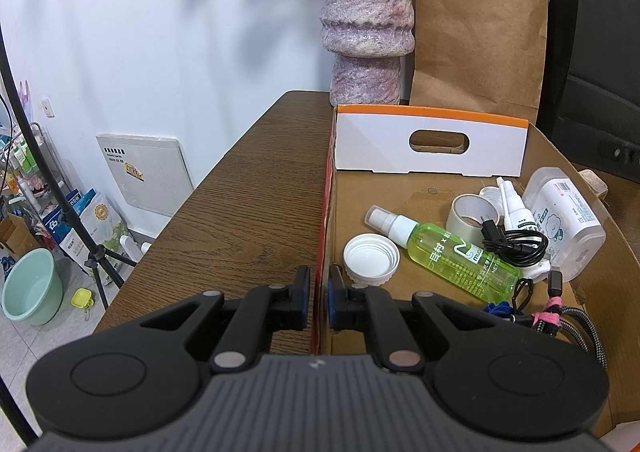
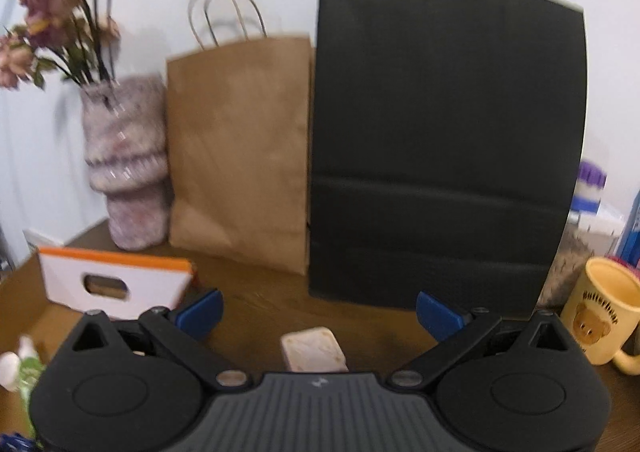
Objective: Organize rigid objects
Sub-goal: 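Move the right gripper to the white charger cube and grasp it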
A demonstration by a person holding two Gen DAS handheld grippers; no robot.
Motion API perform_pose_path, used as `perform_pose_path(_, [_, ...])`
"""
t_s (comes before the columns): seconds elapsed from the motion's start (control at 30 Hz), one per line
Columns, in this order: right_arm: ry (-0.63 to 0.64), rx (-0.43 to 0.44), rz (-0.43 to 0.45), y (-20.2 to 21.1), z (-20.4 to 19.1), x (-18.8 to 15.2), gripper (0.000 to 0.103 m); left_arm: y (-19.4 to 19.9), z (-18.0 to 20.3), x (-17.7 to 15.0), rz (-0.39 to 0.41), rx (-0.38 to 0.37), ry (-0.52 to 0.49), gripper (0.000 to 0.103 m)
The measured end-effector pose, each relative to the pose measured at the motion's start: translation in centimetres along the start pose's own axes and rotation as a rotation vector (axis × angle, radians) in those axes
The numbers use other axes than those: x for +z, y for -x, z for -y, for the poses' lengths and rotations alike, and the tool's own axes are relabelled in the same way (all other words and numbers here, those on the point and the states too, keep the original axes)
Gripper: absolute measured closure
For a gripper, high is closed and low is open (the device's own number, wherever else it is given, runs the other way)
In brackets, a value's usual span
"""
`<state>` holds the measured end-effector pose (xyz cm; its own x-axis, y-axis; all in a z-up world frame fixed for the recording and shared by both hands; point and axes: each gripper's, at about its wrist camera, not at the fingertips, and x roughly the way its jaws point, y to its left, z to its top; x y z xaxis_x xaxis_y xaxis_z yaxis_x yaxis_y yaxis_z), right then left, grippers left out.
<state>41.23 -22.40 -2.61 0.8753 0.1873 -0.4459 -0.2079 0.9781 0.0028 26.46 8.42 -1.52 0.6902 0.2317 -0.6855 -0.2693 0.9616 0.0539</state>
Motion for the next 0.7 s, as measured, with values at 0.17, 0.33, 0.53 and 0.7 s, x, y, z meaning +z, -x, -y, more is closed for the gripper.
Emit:
perform_pose_path(0.17, [0.004, -0.02, -0.066, -3.1, 0.4, -1.7, 0.0, 0.0, 0.0, 0.0, 0.0, 0.0, 0.0, 0.093])
perform_pose_path(0.33, [0.016, -0.021, -0.131, -5.1, 0.2, -2.7, 0.001, 0.0, 0.0, 0.0, 0.0, 0.0, 0.0, 0.093])
perform_pose_path(0.53, [0.038, 0.029, -0.165, -6.1, -0.3, -3.3, 0.02, 0.0, 0.0, 0.0, 0.0, 0.0, 0.0, 0.093])
perform_pose_path(0.7, [0.014, 0.084, -0.17, -5.9, 0.0, -3.3, 0.064, 0.0, 0.0, 0.0, 0.0, 0.0, 0.0, 0.093])
